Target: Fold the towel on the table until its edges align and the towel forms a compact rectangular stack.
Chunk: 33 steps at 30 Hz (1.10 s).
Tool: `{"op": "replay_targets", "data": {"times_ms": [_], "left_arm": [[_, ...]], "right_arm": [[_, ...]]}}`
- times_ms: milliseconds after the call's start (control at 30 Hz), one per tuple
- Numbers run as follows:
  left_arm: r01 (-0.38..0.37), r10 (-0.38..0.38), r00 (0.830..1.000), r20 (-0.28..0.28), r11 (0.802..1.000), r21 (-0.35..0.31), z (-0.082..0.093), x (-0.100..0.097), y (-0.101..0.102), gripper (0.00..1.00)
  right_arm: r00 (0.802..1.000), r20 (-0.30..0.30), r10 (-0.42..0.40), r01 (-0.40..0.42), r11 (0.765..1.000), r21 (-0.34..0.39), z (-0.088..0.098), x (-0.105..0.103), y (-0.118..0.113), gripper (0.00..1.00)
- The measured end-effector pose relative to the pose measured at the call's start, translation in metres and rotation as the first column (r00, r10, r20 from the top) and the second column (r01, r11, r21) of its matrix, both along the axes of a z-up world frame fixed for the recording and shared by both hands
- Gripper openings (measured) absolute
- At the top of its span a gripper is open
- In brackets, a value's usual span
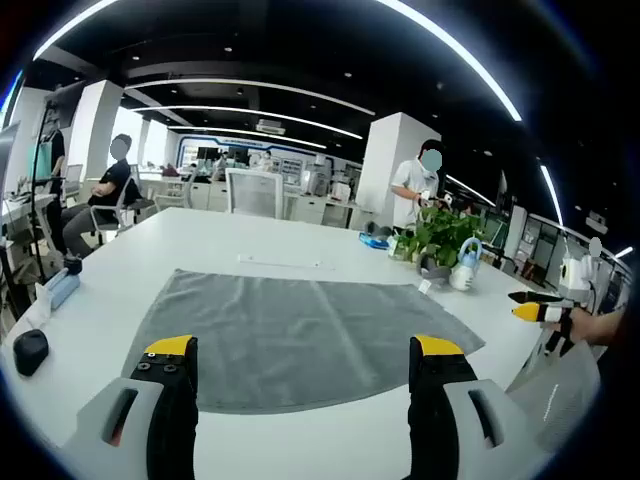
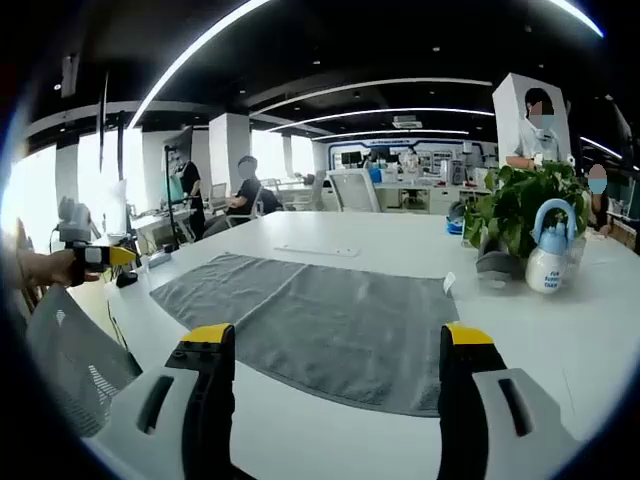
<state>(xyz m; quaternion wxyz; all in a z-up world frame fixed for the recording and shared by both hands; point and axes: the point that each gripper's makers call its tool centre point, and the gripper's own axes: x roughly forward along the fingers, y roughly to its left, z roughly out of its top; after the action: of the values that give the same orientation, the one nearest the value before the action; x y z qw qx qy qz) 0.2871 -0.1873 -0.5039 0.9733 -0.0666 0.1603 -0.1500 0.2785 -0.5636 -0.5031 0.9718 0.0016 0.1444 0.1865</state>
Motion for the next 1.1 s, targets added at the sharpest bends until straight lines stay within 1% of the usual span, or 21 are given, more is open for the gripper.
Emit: {"op": "replay_targets", "data": {"times_ms": [67,200,433,533,600,667,833,1033,1100], "left_arm": [[0.014,-0.014,1.0,-0.01,1.0,0.005,-0.002,0.0,-0.002,0.89],[0.026,-0.026,1.0,-0.011,1.0,0.002,-0.002,-0.001,-0.005,0.89],[0.03,-0.03,0.999,-0.014,1.0,0.002,-0.003,-0.001,-0.006,0.89],[0.024,-0.024,1.0,-0.008,1.0,0.002,-0.002,-0.002,-0.006,0.89],[0.017,-0.017,1.0,-0.011,1.0,-0.003,-0.001,-0.002,-0.005,0.89],[0.013,-0.013,1.0,-0.015,1.0,-0.011,-0.002,-0.003,-0.004,0.89],[0.0,0.0,1.0,-0.007,1.0,-0.008,0.0,-0.003,-0.002,0.89],[-0.003,0.003,1.0,-0.012,1.0,-0.02,0.0,-0.002,-0.002,0.89],[-0.007,0.007,1.0,-0.01,1.0,-0.021,0.0,-0.002,-0.002,0.89]], "right_arm": [[1.0,0.0,-0.011,0.011,1.0,0.001,0.0,0.0,-0.002,0.84],[1.0,0.006,-0.031,0.031,0.999,0.012,0.002,0.001,-0.006,0.84],[1.0,-0.001,-0.03,0.03,1.0,0.004,0.0,0.0,-0.006,0.84],[1.0,-0.015,-0.005,0.005,1.0,0.006,-0.003,-0.001,0.0,0.84],[0.999,-0.026,0.02,-0.02,1.0,-0.009,-0.005,-0.002,0.006,0.84],[0.999,-0.026,0.026,-0.027,0.999,-0.022,-0.006,-0.002,0.007,0.84],[1.0,-0.029,0.01,-0.011,1.0,-0.002,-0.006,-0.002,0.004,0.84],[0.999,-0.032,-0.007,0.007,1.0,0.002,-0.006,0.0,-0.001,0.84],[0.999,-0.036,-0.009,0.009,1.0,-0.008,-0.007,0.0,-0.003,0.84]]}}
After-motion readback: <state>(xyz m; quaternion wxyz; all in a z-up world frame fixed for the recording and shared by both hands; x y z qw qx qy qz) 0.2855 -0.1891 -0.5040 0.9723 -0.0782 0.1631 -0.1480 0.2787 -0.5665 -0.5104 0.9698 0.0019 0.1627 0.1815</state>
